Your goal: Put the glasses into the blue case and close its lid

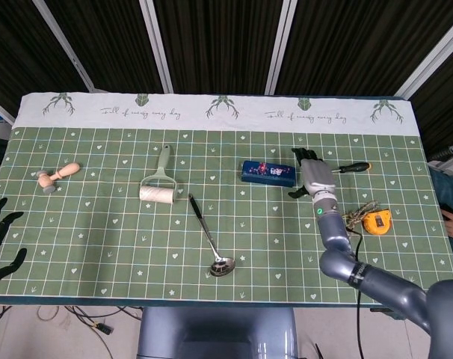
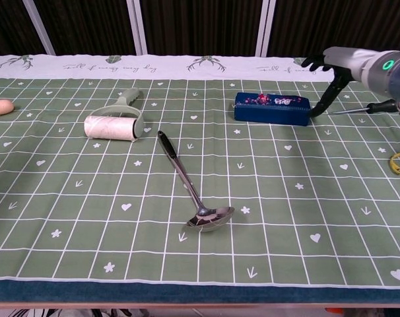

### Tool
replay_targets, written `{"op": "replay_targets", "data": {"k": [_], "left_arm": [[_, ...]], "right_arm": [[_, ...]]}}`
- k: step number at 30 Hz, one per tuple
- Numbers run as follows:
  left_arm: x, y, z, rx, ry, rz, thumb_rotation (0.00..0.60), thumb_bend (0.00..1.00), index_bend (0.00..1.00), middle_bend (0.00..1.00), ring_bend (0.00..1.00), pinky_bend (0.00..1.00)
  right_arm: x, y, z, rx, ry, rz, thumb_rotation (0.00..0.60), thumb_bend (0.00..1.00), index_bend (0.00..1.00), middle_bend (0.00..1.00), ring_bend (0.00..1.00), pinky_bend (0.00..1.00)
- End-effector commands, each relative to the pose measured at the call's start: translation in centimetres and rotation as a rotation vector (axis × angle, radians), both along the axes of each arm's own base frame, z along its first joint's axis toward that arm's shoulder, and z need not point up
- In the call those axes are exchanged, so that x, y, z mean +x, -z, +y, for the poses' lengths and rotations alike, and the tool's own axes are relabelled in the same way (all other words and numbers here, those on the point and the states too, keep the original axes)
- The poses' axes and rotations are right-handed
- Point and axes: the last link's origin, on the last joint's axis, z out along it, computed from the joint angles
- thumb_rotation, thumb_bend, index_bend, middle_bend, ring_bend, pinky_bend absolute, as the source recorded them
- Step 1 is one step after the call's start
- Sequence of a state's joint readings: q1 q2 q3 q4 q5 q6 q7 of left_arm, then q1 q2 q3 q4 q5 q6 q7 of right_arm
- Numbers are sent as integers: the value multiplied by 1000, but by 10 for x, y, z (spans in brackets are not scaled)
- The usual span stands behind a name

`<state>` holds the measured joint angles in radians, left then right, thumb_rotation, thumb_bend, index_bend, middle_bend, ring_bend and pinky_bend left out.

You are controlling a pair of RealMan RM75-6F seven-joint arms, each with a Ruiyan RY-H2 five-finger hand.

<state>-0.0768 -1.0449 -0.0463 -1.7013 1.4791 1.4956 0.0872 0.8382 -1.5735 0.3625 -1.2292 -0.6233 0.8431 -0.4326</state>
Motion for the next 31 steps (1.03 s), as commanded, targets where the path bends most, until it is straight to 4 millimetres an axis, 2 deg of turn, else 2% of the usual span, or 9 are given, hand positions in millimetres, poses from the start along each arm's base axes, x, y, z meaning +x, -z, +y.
{"op": "replay_targets", "data": {"k": [1, 3, 8, 11, 15, 18, 22, 31], "left_arm": [[0, 0, 0, 0, 0, 1, 600, 317, 182, 0, 0, 0], [0, 0, 0, 0, -1, 0, 600, 317, 169, 0, 0, 0], [1, 1, 1, 2, 4, -1, 600, 317, 136, 0, 0, 0], [2, 1, 1, 3, 7, 1, 600, 317, 117, 0, 0, 0], [2, 1, 2, 7, 11, 5, 600, 317, 98, 0, 0, 0], [3, 1, 1, 10, 16, 7, 600, 317, 98, 0, 0, 0], [3, 0, 0, 13, 20, 7, 600, 317, 98, 0, 0, 0], [2, 0, 1, 10, 12, 13, 600, 317, 98, 0, 0, 0]], "right_arm": [[-30, -53, 69, -84, -63, -7, 600, 150, 92, 89, 62, 222], [-44, -69, 102, -104, -77, 1, 600, 150, 92, 89, 62, 222], [-74, -97, 171, -201, -85, 0, 600, 151, 93, 87, 62, 222], [-86, -104, 207, -239, -94, 19, 600, 150, 93, 86, 62, 222], [-96, -105, 243, -221, -93, 56, 600, 150, 93, 83, 60, 222], [-102, -105, 257, -229, -87, 92, 600, 143, 94, 80, 59, 222], [-108, -104, 266, -276, -74, 126, 600, 132, 95, 78, 58, 221], [-105, -107, 269, -349, -114, 180, 600, 131, 96, 77, 58, 222]]}}
